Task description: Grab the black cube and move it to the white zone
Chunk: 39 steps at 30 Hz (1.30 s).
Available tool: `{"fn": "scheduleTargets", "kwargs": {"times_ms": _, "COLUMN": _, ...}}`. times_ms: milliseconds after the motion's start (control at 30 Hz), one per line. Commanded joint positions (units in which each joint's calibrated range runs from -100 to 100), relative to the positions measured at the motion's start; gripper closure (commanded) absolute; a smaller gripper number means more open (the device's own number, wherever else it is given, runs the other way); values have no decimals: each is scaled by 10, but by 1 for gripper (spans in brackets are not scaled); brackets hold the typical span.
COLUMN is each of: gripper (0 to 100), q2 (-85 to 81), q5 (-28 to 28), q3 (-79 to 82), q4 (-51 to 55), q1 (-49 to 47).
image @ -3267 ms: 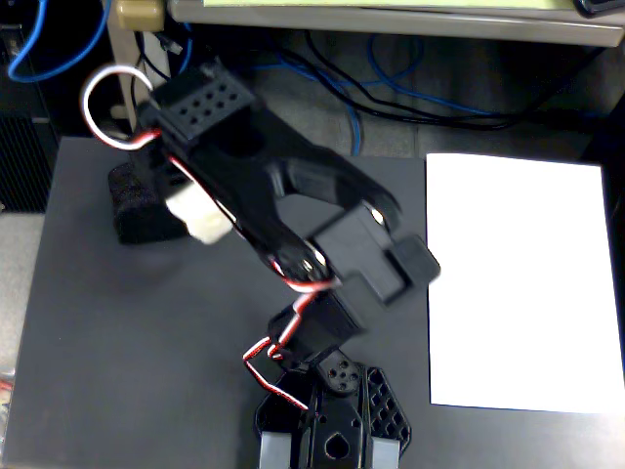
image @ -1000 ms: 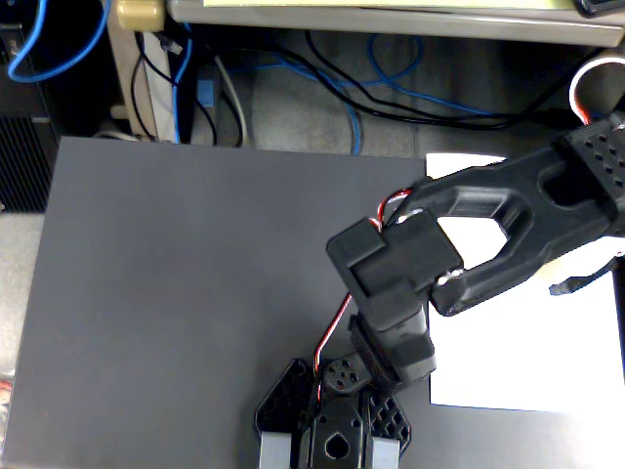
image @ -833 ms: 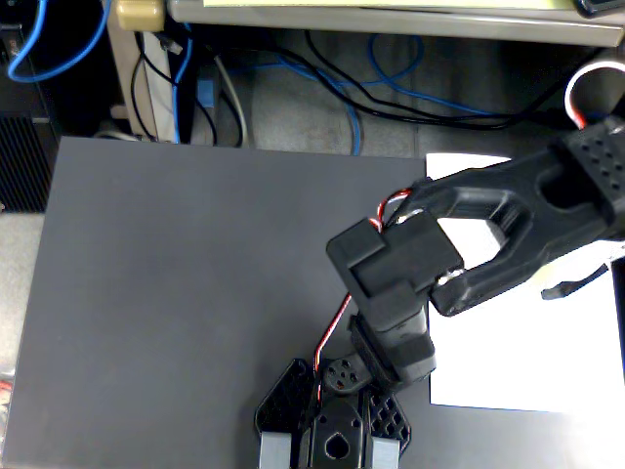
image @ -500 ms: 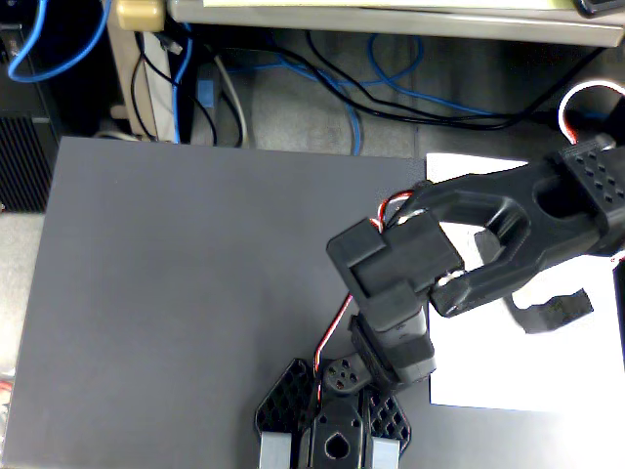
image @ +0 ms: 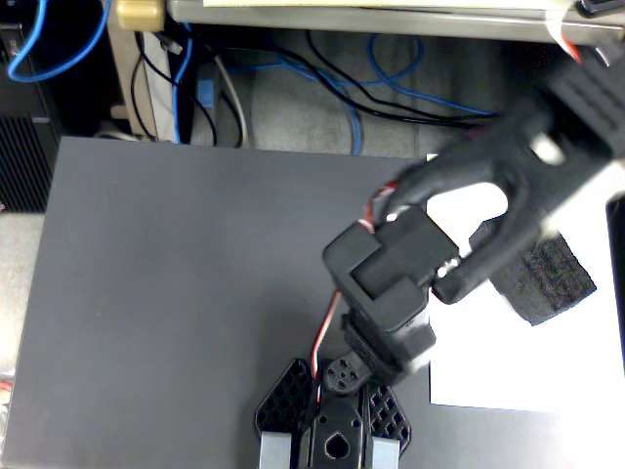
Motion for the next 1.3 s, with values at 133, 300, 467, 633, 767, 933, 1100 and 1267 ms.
{"fn": "scheduleTargets", "kwargs": {"times_ms": 133, "gripper": 57, "q2": -16, "q5": -119, "q3": -108, "q4": 2, "q1": -237}}
{"fn": "scheduleTargets", "kwargs": {"times_ms": 300, "gripper": 57, "q2": -6, "q5": -185, "q3": -101, "q4": -74, "q1": -357}}
{"fn": "scheduleTargets", "kwargs": {"times_ms": 467, "gripper": 78, "q2": -15, "q5": -198, "q3": 84, "q4": -210, "q1": -397}}
{"fn": "scheduleTargets", "kwargs": {"times_ms": 633, "gripper": 99, "q2": -16, "q5": -198, "q3": 91, "q4": -210, "q1": -458}}
{"fn": "scheduleTargets", "kwargs": {"times_ms": 767, "gripper": 99, "q2": -96, "q5": -199, "q3": 112, "q4": -209, "q1": -469}}
{"fn": "scheduleTargets", "kwargs": {"times_ms": 933, "gripper": 99, "q2": -335, "q5": -199, "q3": 229, "q4": -212, "q1": -464}}
{"fn": "scheduleTargets", "kwargs": {"times_ms": 1100, "gripper": 99, "q2": -534, "q5": -195, "q3": 340, "q4": -218, "q1": -407}}
{"fn": "scheduleTargets", "kwargs": {"times_ms": 1267, "gripper": 99, "q2": -650, "q5": -179, "q3": 494, "q4": -284, "q1": -408}}
